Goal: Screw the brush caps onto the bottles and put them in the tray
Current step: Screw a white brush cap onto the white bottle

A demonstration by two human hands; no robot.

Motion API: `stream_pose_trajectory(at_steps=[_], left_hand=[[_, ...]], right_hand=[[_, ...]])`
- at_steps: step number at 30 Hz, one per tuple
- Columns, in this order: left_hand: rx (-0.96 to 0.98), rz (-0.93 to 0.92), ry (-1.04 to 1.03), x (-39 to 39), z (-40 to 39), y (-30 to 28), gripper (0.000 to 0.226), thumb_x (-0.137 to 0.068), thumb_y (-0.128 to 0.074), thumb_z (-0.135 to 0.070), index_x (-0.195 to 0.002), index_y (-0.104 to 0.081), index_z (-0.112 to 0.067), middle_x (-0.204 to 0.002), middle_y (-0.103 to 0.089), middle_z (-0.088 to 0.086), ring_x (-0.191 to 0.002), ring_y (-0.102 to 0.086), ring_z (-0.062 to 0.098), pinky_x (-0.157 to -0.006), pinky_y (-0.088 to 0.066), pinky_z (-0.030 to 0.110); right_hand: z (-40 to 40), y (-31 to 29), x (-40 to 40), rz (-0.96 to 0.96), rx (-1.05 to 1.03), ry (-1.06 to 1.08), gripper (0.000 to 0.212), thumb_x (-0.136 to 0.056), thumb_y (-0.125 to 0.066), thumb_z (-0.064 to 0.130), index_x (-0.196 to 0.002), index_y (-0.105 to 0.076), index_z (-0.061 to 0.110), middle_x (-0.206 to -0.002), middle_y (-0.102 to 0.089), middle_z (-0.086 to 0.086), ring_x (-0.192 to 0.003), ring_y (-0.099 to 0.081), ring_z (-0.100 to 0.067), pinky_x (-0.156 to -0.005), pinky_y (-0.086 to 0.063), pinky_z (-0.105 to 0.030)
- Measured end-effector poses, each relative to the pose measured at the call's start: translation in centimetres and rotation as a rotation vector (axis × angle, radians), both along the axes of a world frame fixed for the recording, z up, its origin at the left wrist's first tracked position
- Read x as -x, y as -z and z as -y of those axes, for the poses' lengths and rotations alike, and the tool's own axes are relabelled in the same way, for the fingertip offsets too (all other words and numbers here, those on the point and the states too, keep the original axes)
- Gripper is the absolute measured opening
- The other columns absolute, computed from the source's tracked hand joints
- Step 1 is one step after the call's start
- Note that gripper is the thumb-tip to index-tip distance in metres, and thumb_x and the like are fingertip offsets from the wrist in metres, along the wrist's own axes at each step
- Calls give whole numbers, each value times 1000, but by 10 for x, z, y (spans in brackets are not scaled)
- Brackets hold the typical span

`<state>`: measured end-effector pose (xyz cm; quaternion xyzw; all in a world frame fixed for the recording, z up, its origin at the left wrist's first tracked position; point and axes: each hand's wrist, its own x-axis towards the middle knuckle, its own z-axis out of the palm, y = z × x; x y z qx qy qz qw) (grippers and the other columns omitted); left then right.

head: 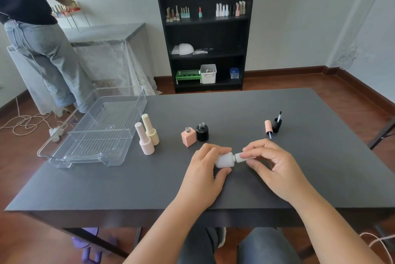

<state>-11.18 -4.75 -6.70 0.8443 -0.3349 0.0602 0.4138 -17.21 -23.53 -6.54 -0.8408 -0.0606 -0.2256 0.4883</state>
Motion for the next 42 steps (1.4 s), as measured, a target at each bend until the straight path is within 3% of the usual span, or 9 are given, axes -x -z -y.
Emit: stream_pose_trajectory(at_steps=[5,8,12,17,20,29,32,36,42], left_hand=[[-4,-20,7,1,-1,-1,35,-87,-69,-16,-119,-61,-25,-115,-55,-11,-97,-55,15,-84,-51,34],[-16,-19,31,2,-1,-3,34,-87,-69,-18,-119,-61,-26,-115,-55,-11,-96,-55,13,-83,-51,33],[19,-1,30,2,-1,-3,35,-86,-70,-19,-119,-61,-25,-112,-55,-11,-89,-55,7,-77,-52,30],[58,0,-24,1,-1,0,34,-85,-71,-16,-117,-62,-24,-109,-54,-12,-90,-55,10,-73,-53,32],[23,12,-23,0,0,0,34,-85,-71,-16,-117,-62,-23,-111,-55,-10,-92,-55,15,-75,-53,35],[-8,27,36,3,0,-2,32,-86,-69,-16,-116,-62,-24,-113,-56,-10,-92,-54,15,-79,-51,33],[8,19,22,2,-1,-2,33,-86,-70,-17,-116,-62,-24,-113,-56,-10,-92,-55,13,-78,-52,32],[29,2,-2,2,-1,-2,33,-84,-72,-18,-116,-62,-24,-111,-56,-11,-90,-55,10,-74,-53,32],[-22,21,0,2,-1,-2,33,-85,-72,-22,-116,-62,-25,-112,-56,-11,-93,-55,12,-77,-53,32]], right_hand=[[0,1,0,35,-2,33,25,-81,-72,-2,-87,-72,22,-87,-68,4,-78,-62,-13,-75,-47,-14],[-4,2,0,-45,-34,99,5,-89,-64,27,-87,-66,31,-66,-65,0,-62,-58,-14,-60,-45,-17],[-5,1,-2,-91,-46,179,35,-90,-40,65,-93,-58,34,-58,-57,-8,-50,-52,-10,-51,-39,-11],[-5,-2,0,-24,-67,58,20,-90,-65,16,-107,-62,26,-102,-61,4,-87,-60,-11,-79,-46,-15],[-5,-2,0,31,76,40,26,-83,-66,-9,-98,-71,12,-103,-60,-1,-89,-59,-10,-82,-44,-11],[-7,2,-1,-105,56,143,13,-98,-52,24,-92,-61,30,-64,-62,2,-55,-52,-9,-52,-36,-11],[-8,1,-1,-90,-24,132,17,-99,-44,35,-100,-60,28,-75,-65,9,-65,-59,-2,-60,-41,-10],[-8,-3,2,33,74,59,21,-86,-67,8,-105,-64,17,-109,-60,4,-93,-59,-9,-81,-44,-13],[-6,1,0,50,157,73,18,-85,-68,0,-95,-70,15,-92,-64,5,-81,-58,-9,-74,-43,-11]])
